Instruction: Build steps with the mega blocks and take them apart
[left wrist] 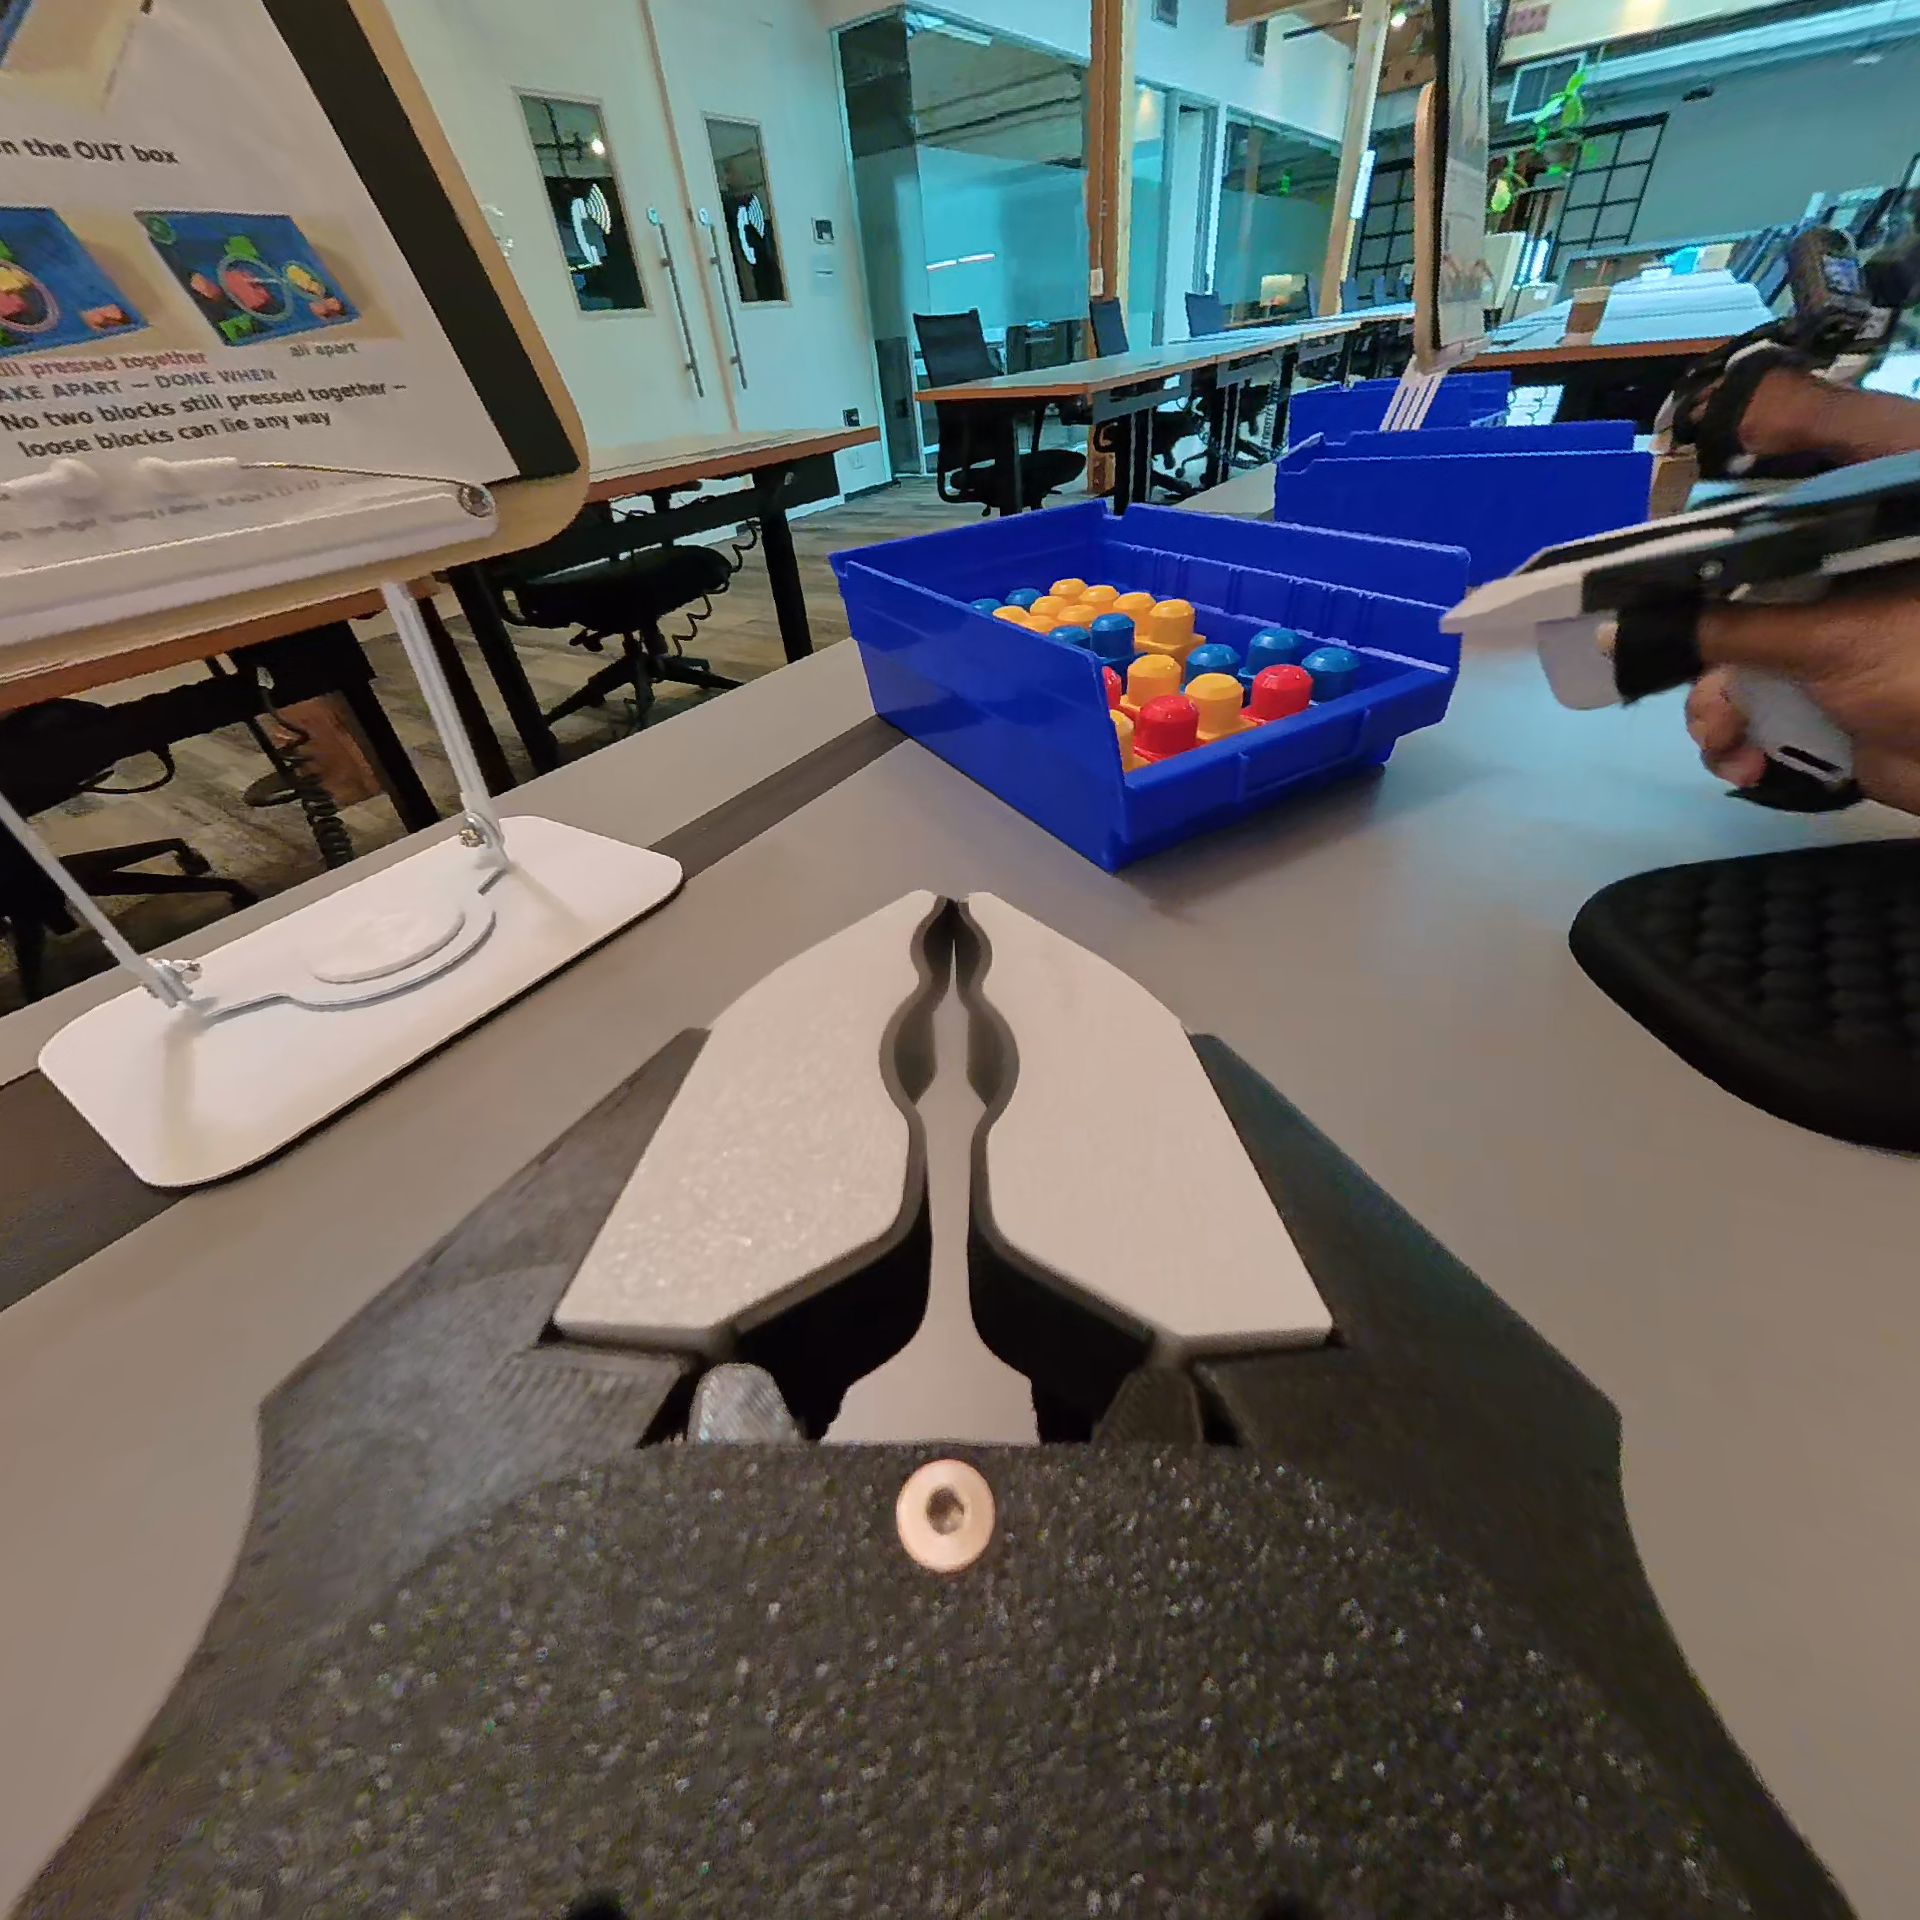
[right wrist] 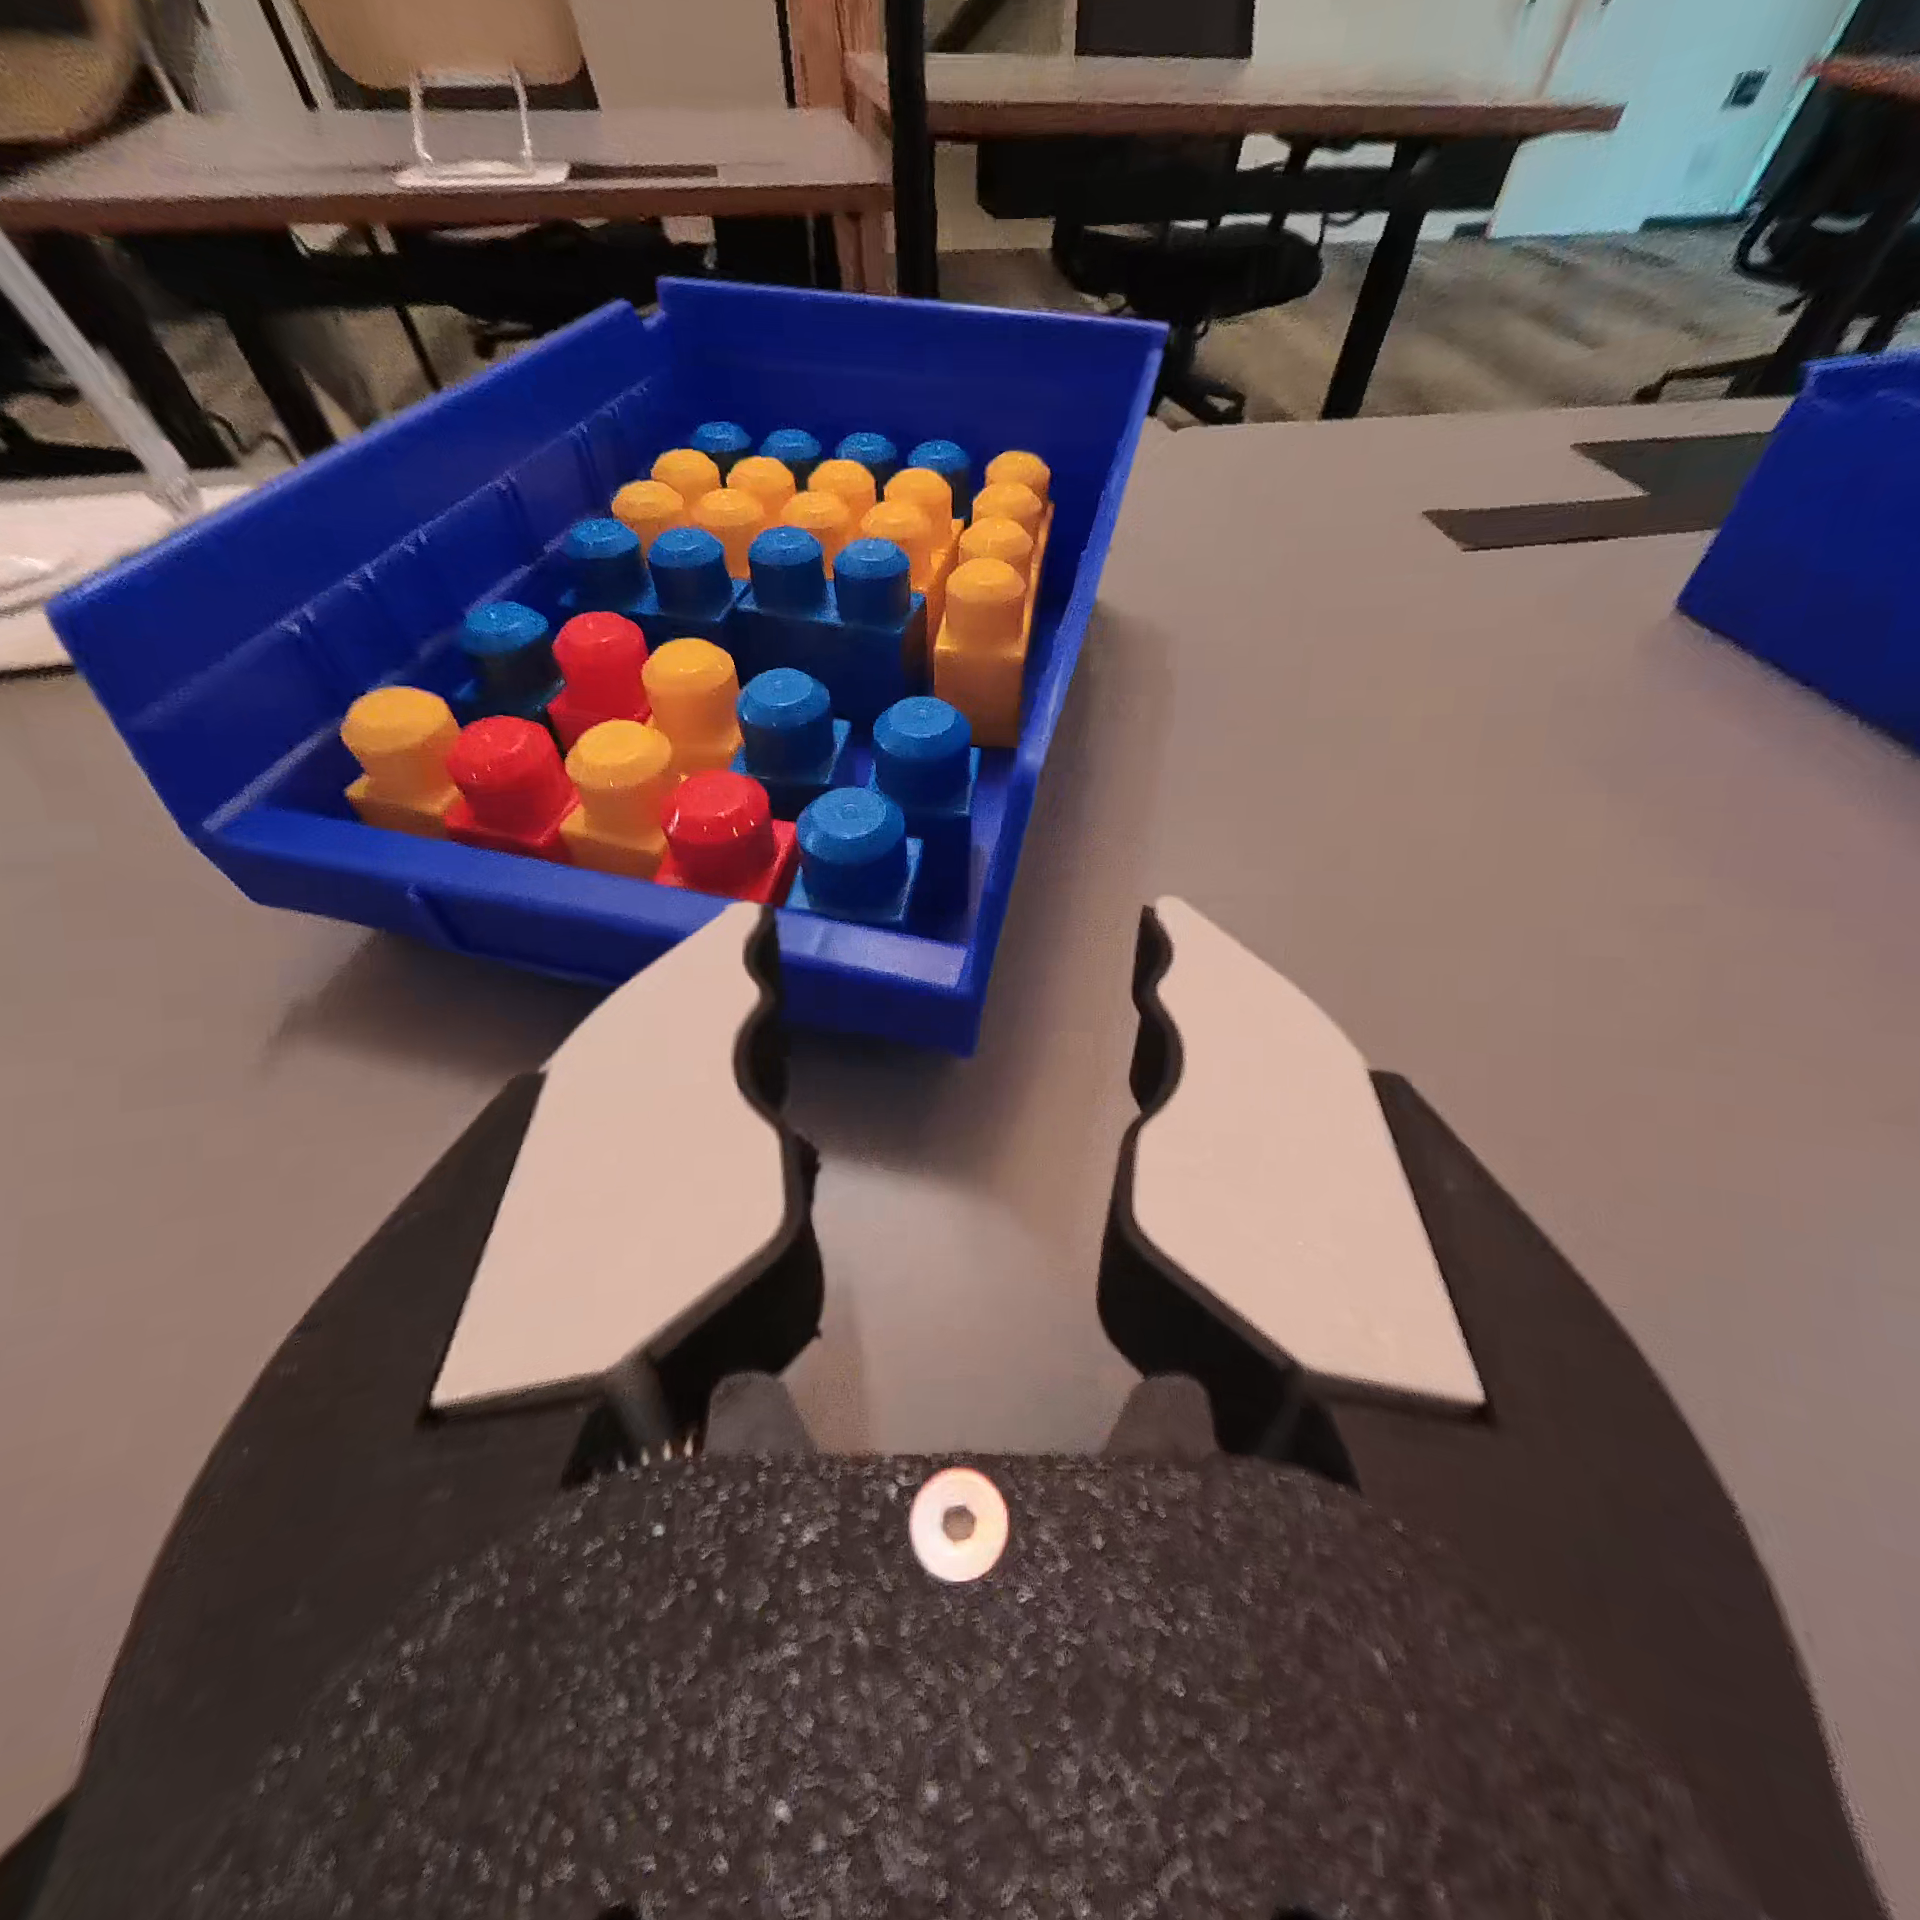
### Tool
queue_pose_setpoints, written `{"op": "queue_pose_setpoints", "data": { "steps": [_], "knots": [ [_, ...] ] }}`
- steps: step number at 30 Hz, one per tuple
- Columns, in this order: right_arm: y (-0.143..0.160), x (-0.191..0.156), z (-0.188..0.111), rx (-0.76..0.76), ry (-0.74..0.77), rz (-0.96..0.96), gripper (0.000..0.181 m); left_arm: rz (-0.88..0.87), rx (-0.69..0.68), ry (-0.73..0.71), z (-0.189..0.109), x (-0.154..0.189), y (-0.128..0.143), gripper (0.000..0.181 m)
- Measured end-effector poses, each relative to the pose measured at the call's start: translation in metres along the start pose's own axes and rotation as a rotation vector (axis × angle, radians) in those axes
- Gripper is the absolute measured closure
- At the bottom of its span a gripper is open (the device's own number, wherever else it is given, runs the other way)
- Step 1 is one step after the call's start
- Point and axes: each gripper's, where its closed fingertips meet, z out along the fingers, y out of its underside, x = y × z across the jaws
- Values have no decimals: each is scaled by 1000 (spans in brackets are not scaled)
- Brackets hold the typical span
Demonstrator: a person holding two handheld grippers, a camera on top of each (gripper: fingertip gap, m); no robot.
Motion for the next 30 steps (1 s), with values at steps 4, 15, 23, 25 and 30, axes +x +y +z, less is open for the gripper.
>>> {"op": "queue_pose_setpoints", "data": {
  "steps": [4,15,23,25,30],
  "knots": [
    [-6,2,29,-12,1,53,113,35,-10,3,2,5,1,181],
    [-6,10,60,-76,-6,63,176,66,-9,16,-1,11,-2,181],
    [12,-28,5,-87,-151,23,177,69,-4,17,-2,10,-4,181],
    [17,-44,-10,-87,-176,14,177,71,-10,15,-1,10,-2,181],
    [21,-84,-26,-90,-221,-22,177,83,-20,2,0,9,0,181]
  ]
}}
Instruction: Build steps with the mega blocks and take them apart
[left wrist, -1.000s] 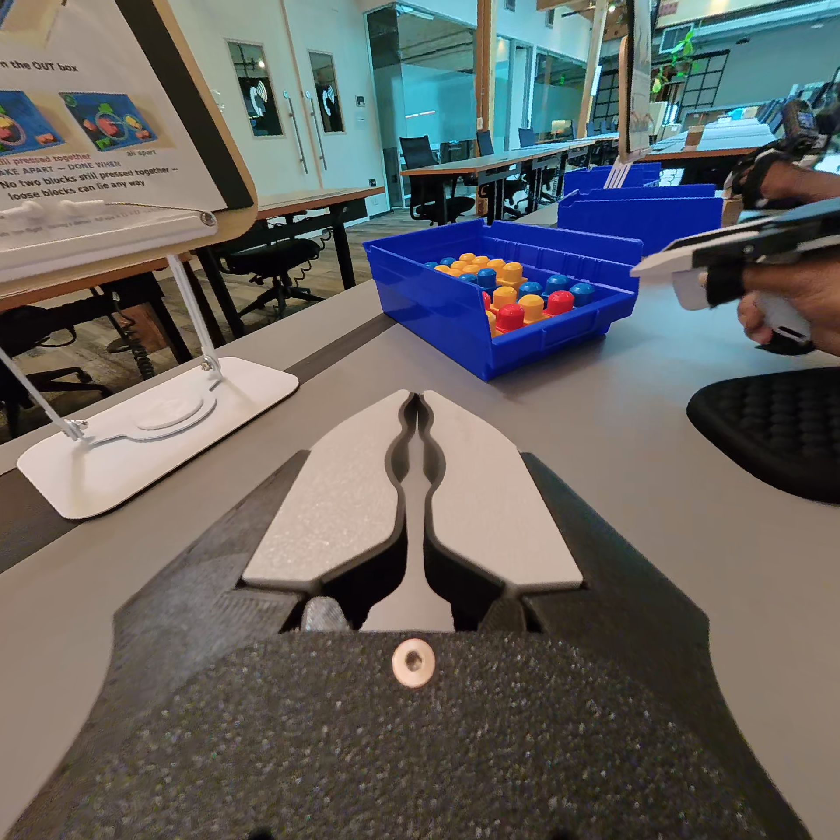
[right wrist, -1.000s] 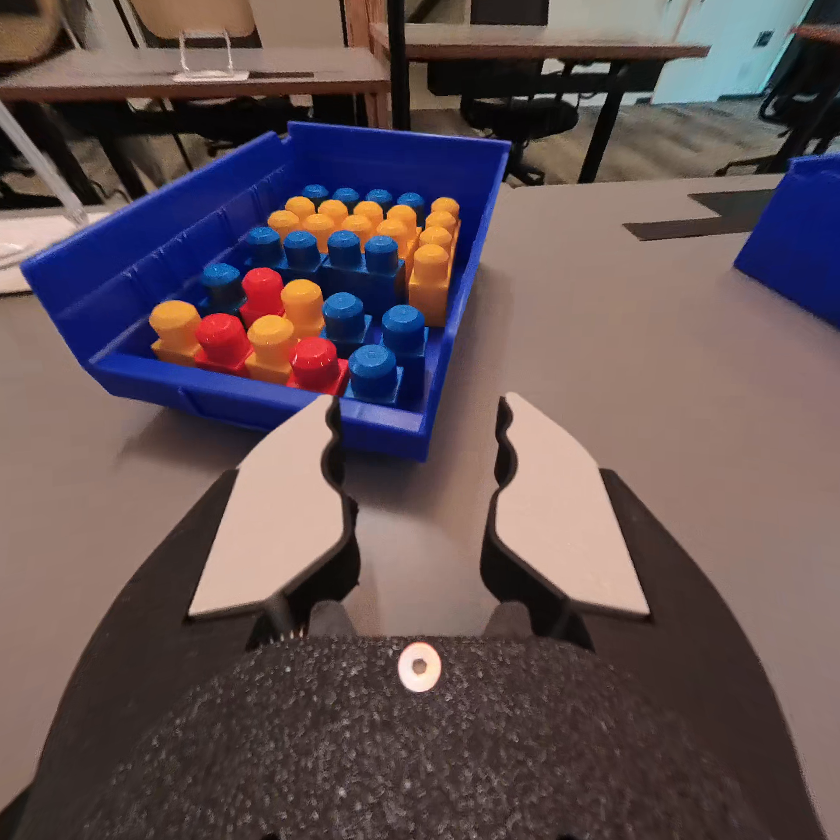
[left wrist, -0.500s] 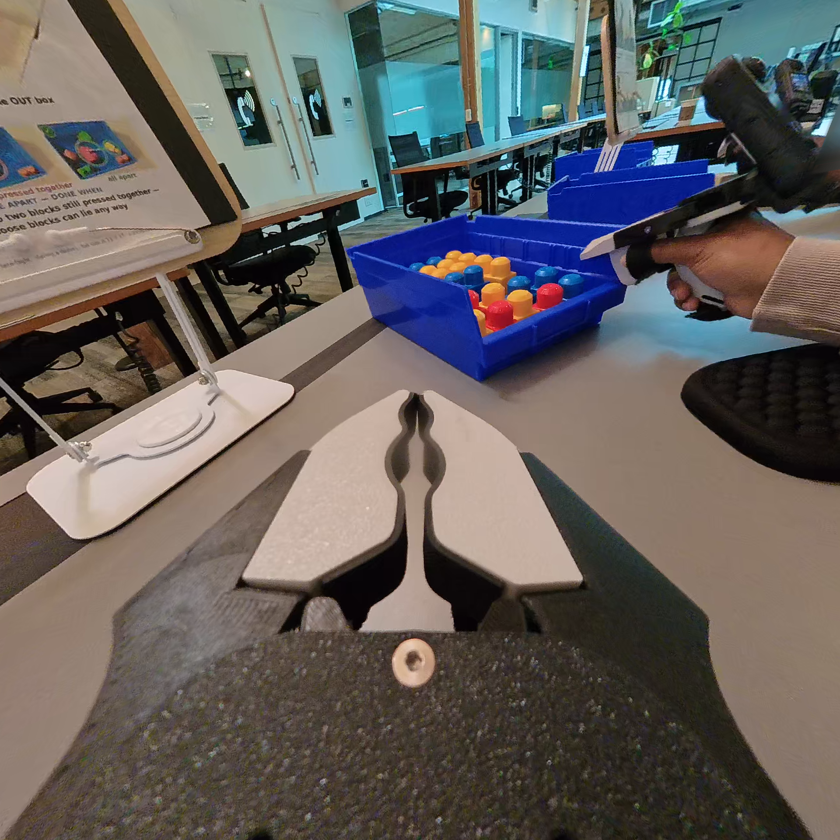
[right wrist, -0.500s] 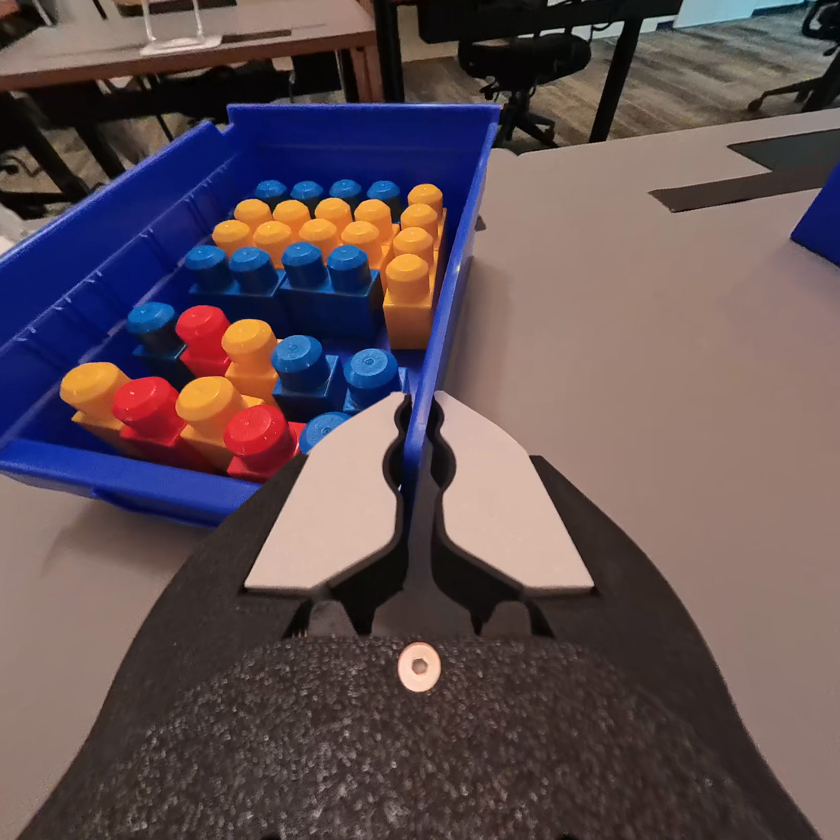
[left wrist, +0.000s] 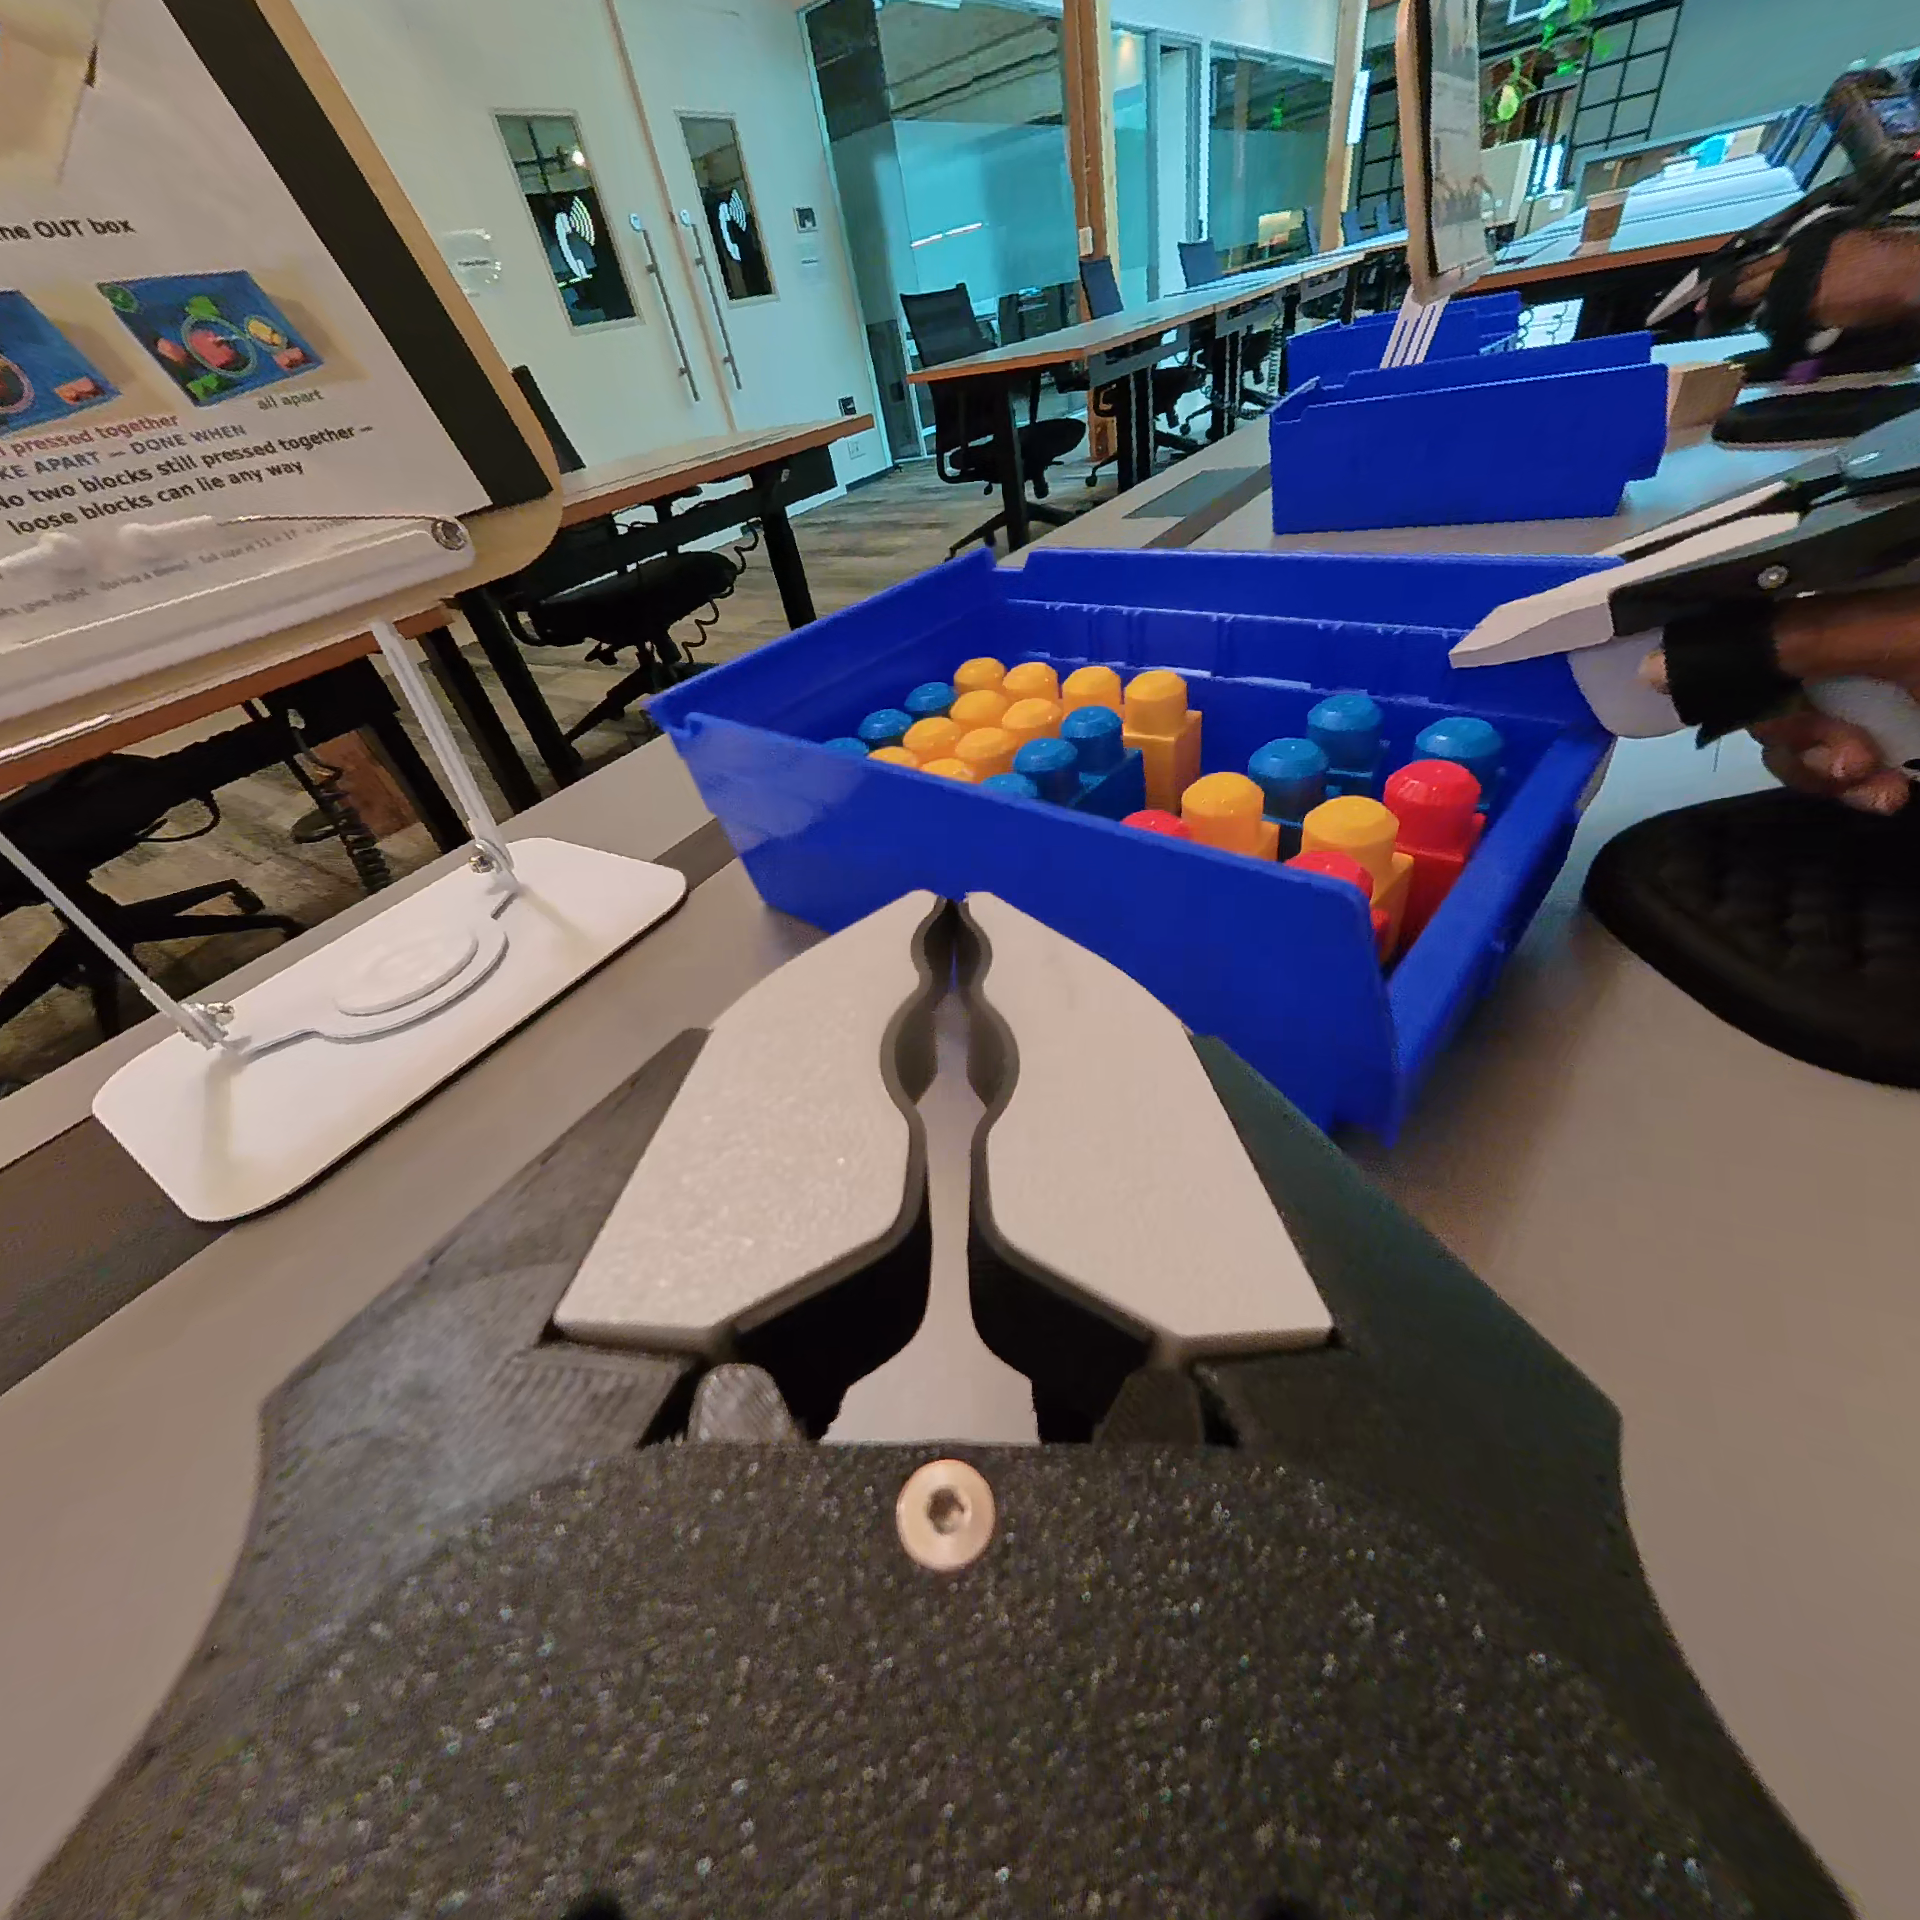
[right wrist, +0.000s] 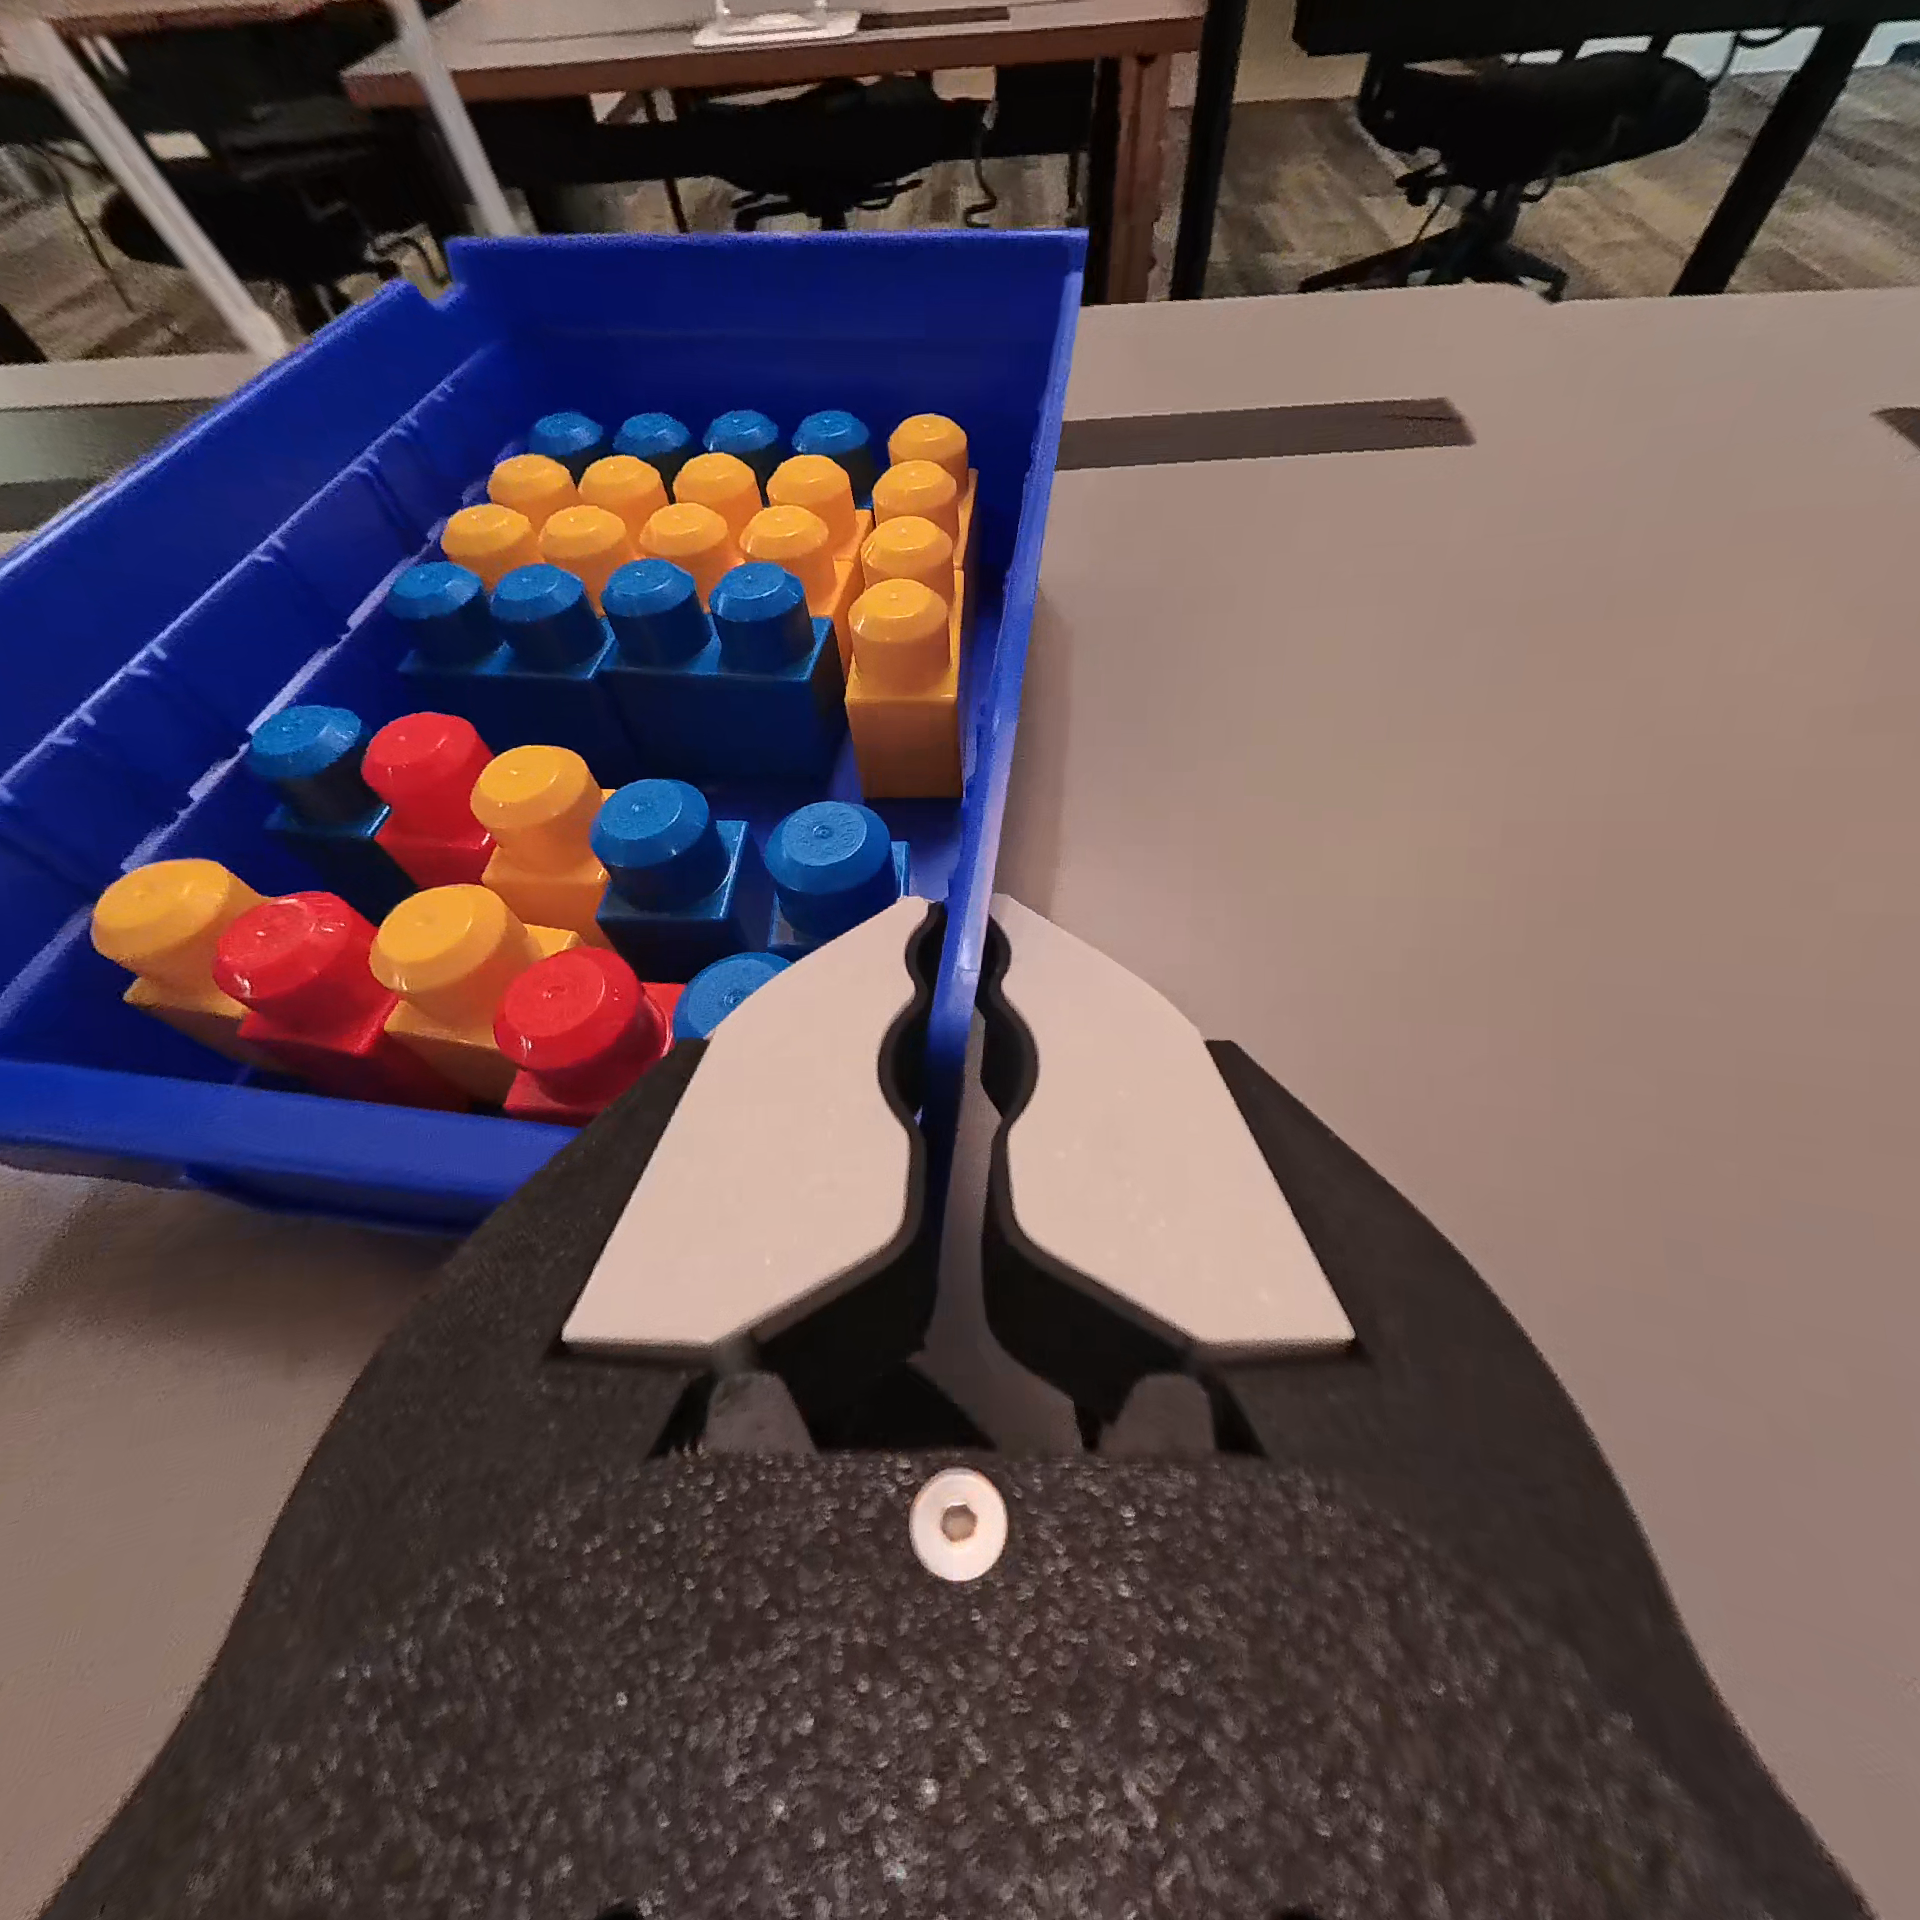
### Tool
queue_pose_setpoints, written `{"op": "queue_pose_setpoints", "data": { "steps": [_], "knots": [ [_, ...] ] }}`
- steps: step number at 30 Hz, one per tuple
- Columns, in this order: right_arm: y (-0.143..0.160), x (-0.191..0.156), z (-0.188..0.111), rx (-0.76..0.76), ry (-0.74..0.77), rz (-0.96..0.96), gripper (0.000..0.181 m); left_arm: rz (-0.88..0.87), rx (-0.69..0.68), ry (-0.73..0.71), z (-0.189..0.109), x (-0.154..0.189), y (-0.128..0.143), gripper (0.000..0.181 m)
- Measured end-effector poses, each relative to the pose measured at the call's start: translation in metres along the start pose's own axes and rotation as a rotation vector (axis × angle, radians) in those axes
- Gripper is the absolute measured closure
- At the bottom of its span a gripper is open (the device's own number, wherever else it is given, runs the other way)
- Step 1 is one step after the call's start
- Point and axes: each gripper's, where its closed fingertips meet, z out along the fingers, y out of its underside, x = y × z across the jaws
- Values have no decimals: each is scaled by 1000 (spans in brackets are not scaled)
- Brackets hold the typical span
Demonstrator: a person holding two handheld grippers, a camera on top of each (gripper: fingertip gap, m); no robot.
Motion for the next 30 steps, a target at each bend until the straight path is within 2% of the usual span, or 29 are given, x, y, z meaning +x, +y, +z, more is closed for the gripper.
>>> {"op": "queue_pose_setpoints", "data": {
  "steps": [12,16,19,22,25,28,30],
  "knots": [
    [-15,-67,42,4,-89,-10,177,7,40,-108,-16,-18,-10,181],
    [-17,-79,49,8,-105,-6,177,-28,75,-198,-34,-34,-19,180],
    [-18,-83,51,14,-119,4,177,-42,92,-328,-62,-57,-26,176],
    [-19,-84,48,35,-144,9,174,-72,116,-536,-116,-92,-34,166],
    [-31,-83,33,105,-175,3,151,-138,136,-807,-202,-130,-30,149],
    [-38,-74,15,145,-194,4,144,-193,93,-1123,-305,-160,1,138],
    [-40,-68,5,162,-209,24,144,-281,10,-1248,-352,-176,37,126]
  ]
}}
